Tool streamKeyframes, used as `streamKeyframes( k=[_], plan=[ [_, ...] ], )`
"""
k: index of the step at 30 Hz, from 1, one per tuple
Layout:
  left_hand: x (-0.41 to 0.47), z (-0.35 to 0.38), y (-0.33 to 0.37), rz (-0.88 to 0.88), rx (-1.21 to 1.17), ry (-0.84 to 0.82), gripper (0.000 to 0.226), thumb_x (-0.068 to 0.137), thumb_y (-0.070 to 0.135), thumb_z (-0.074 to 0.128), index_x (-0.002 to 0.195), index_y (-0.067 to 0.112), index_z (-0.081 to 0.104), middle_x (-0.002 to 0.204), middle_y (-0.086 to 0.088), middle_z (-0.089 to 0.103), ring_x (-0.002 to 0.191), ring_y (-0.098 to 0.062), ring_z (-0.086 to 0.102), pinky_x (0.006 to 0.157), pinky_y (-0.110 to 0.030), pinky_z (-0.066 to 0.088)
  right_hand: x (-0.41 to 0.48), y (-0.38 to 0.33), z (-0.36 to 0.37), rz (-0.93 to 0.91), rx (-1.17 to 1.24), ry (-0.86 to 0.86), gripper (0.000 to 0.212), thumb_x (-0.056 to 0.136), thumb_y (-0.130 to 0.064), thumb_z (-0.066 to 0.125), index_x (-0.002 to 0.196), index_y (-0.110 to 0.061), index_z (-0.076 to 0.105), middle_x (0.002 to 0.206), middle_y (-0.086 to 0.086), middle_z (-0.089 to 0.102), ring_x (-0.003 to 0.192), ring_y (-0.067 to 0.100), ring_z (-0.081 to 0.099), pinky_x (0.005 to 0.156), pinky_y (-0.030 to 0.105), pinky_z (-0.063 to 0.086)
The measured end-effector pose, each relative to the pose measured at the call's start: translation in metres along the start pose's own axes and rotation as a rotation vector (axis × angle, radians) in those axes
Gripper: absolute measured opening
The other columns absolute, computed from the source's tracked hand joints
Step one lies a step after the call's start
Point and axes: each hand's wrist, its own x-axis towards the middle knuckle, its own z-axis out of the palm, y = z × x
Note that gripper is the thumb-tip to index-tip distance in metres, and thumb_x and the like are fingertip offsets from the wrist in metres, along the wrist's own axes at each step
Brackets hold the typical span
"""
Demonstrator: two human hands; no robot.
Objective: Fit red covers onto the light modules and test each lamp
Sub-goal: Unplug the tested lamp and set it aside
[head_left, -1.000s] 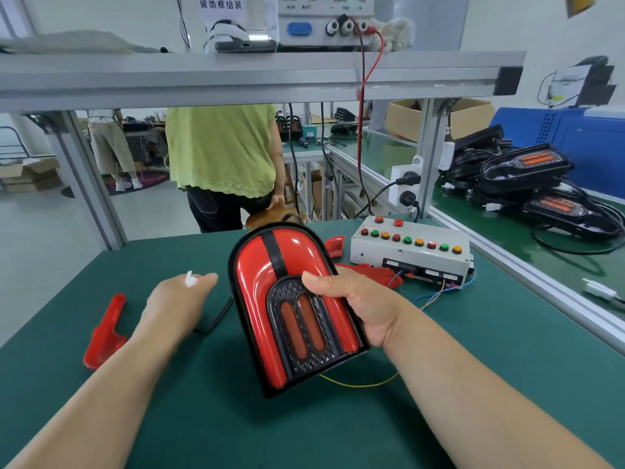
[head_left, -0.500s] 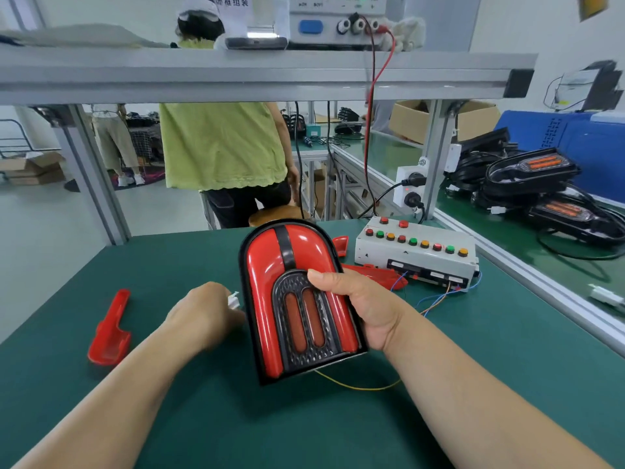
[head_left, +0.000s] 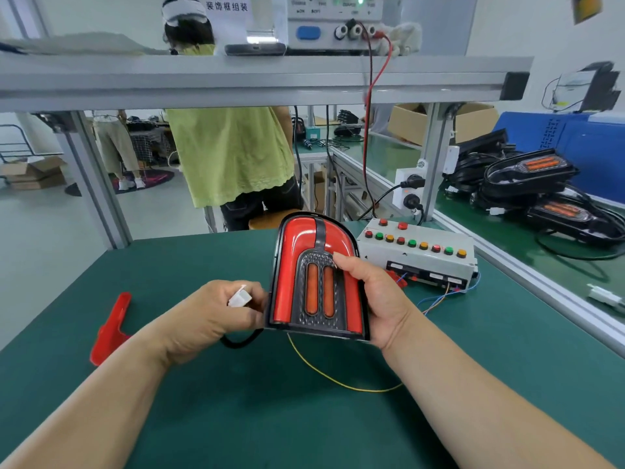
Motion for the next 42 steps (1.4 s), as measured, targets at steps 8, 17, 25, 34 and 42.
streamKeyframes(
  k=[8,17,25,34,42],
  plan=[
    [0.004,0.000,-0.010,0.022,-0.099,-0.051,0.029,0.080,0.002,0.068,0.105,-0.013,0.064,0.106,-0.032,0.066,0.094,-0.026,0.061,0.098,-0.048,0.048,-0.001,0.002,0.001,-0.022,0.073,-0.066,0.041,0.070,-0.031,0.077,0.104,-0.007,0.078,0.110,0.019,0.073,0.095,0.034,0.073,0.080,0.048,0.059],
    [0.015,0.005,-0.023,-0.242,-0.062,0.227,0.057,0.082,0.064,0.055,0.097,0.011,0.071,0.079,0.001,0.075,0.067,-0.010,0.066,0.059,-0.025,0.051,-0.007,-0.011,-0.003,-0.073,0.115,-0.171,0.058,0.050,-0.025,0.095,0.101,-0.004,0.078,0.101,0.018,0.075,0.089,0.032,0.074,0.080,0.046,0.060],
    [0.025,0.016,-0.012,-0.224,-0.341,0.583,0.031,0.094,0.026,0.066,0.072,0.006,0.056,0.048,0.001,0.057,0.040,-0.008,0.048,0.042,-0.019,0.042,-0.008,-0.001,0.008,0.049,-0.087,-0.250,0.052,0.052,-0.027,0.092,0.098,-0.006,0.079,0.097,0.016,0.075,0.086,0.027,0.074,0.082,0.042,0.060],
    [0.025,0.026,0.000,-0.199,-0.625,0.440,0.034,0.097,0.010,0.042,0.075,0.006,0.067,0.061,-0.008,0.067,0.049,-0.021,0.064,0.046,-0.026,0.053,-0.003,0.013,0.020,0.054,-0.251,-0.122,0.021,0.077,-0.020,0.066,0.093,-0.013,0.079,0.091,0.011,0.076,0.076,0.022,0.073,0.071,0.037,0.062],
    [0.030,0.024,-0.006,-0.183,-0.525,0.373,0.036,0.102,0.022,0.046,0.091,0.009,0.078,0.094,-0.019,0.075,0.078,-0.031,0.074,0.067,-0.037,0.058,0.001,0.010,0.018,0.003,-0.219,-0.036,0.026,0.084,-0.019,0.073,0.107,-0.008,0.074,0.102,0.018,0.074,0.085,0.029,0.074,0.074,0.043,0.061]
  ],
)
